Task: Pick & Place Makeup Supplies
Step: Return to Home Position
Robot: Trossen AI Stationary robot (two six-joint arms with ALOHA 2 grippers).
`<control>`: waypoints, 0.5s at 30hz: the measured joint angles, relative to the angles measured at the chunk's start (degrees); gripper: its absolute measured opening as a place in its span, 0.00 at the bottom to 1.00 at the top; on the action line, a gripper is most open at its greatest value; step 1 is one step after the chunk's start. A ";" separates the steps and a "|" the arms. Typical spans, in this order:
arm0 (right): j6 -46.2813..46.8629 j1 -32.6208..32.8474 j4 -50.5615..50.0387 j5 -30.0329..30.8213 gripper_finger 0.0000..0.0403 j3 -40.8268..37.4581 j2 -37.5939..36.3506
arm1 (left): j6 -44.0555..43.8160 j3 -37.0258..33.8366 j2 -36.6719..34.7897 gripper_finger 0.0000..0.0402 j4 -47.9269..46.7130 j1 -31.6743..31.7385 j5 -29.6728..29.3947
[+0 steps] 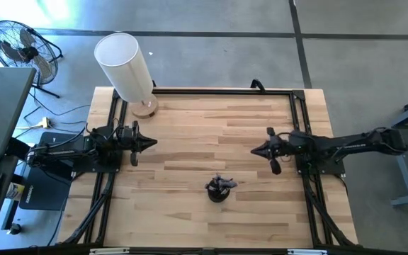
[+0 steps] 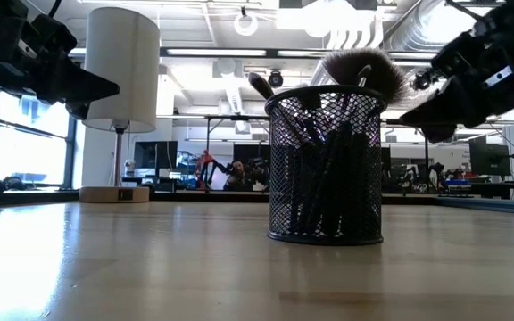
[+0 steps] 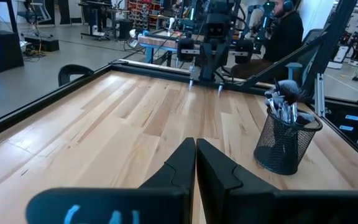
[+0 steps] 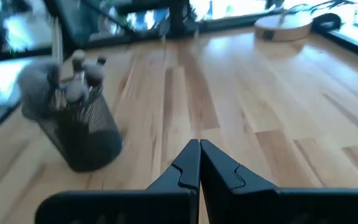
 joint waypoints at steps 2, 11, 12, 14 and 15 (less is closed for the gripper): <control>1.95 0.00 0.27 1.40 0.00 -2.11 -4.38 | 0.00 0.00 0.00 0.03 0.00 0.00 0.00; 4.31 0.00 -7.58 2.07 0.00 -3.53 -21.34 | -0.02 0.00 0.02 0.03 0.00 0.00 -0.01; 4.33 0.00 -8.28 1.96 0.00 -3.53 -22.82 | -0.01 0.00 0.02 0.03 0.00 0.00 -0.02; 4.35 0.00 -9.40 1.85 0.00 -3.51 -25.73 | -0.01 -0.01 0.02 0.03 0.00 0.00 -0.02; 4.34 0.00 -10.10 1.91 0.00 -3.51 -27.13 | 0.00 -0.01 0.02 0.03 0.00 0.00 0.00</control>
